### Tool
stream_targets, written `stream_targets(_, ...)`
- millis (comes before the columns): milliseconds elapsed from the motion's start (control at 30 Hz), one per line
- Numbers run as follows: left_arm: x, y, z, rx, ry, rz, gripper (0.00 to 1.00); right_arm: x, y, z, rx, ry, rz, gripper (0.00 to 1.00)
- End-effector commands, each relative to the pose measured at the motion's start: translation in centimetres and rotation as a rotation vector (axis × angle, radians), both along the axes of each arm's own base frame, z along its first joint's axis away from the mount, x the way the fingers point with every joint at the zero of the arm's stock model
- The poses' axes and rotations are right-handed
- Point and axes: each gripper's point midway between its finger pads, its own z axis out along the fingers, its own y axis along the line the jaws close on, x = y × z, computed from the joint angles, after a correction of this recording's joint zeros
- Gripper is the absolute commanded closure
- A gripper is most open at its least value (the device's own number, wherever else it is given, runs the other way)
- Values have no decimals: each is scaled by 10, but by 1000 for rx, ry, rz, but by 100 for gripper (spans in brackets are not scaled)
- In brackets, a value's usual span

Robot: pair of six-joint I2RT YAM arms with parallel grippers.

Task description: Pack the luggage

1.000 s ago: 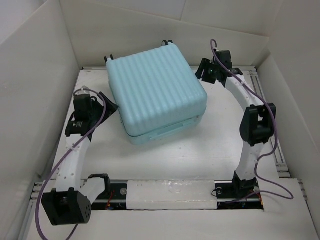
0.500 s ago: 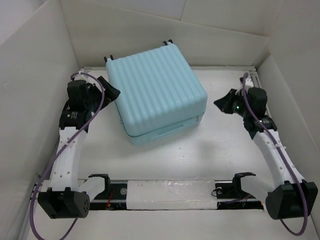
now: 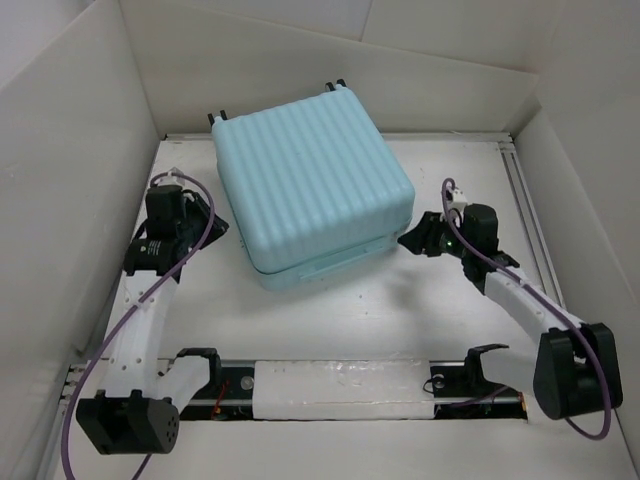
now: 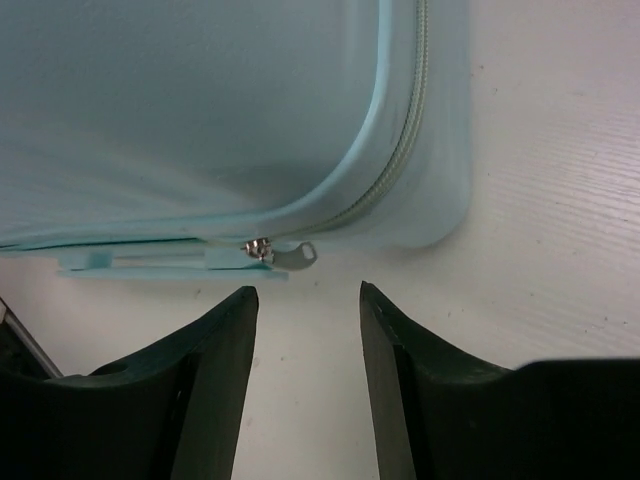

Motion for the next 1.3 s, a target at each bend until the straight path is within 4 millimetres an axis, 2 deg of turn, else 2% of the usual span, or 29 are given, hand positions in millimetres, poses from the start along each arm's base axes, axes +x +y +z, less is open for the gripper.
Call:
stream_targets(0,-13,4,-22,39,55,-5,79,27,16,30,-11,-160,74,49)
stream_targets(33,-16,2,-30,33,76,-12,79,31,18,36,-12,-173,86,47)
stream_targets(67,-18,2,-35,33,88,-13,81,36,19,29,-21,-158,90,47)
stream_targets(133,-24,0,-43,23,101,-26,82,35,30,32,-8,-157,135,47)
stream_targets(167,-27,-3,-55,13,122,-38,82,36,30,29,-15,-154,138,47)
stream_targets(333,-37,-28,-81,-86,153,-130,82,44,34,23,-45,-154,125,47)
stream_targets(400,-38,-34,-92,-104,166,-147,84,45,38,20,-53,-151,139,51)
stream_targets(467,-36,-42,-89,-136,141,-186,84,53,40,23,-65,-174,118,57)
stream_targets(500,-33,-43,-89,-143,130,-180,84,53,42,25,-66,-185,116,65)
stream_targets(533,-34,-44,-90,-156,141,-180,84,57,41,35,-55,-215,93,68)
stream_targets(600,-30,-46,-89,-161,119,-189,85,55,47,35,-46,-224,74,73)
stream_targets(667,-34,-51,-99,-195,138,-194,85,55,51,45,-31,-255,72,78)
stream_targets(733,-34,-51,-107,-203,145,-186,86,54,57,45,-26,-263,65,85)
stream_targets(867,-30,-55,-109,-229,136,-190,87,58,55,56,-14,-298,-22,100)
stream_targets(1033,-30,-57,-107,-236,128,-200,88,57,47,69,-8,-323,-123,100)
stream_targets(1100,-28,-57,-105,-236,118,-201,88,58,40,70,-17,-331,-162,100)
stream_targets(1167,-30,-57,-107,-236,127,-200,88,57,42,70,-18,-332,-163,100)
stream_targets(1233,-31,-58,-104,-235,126,-215,88,58,42,63,-38,-317,-159,80)
stream_targets(1267,-31,-58,-104,-235,127,-215,88,58,42,62,-45,-322,-156,75)
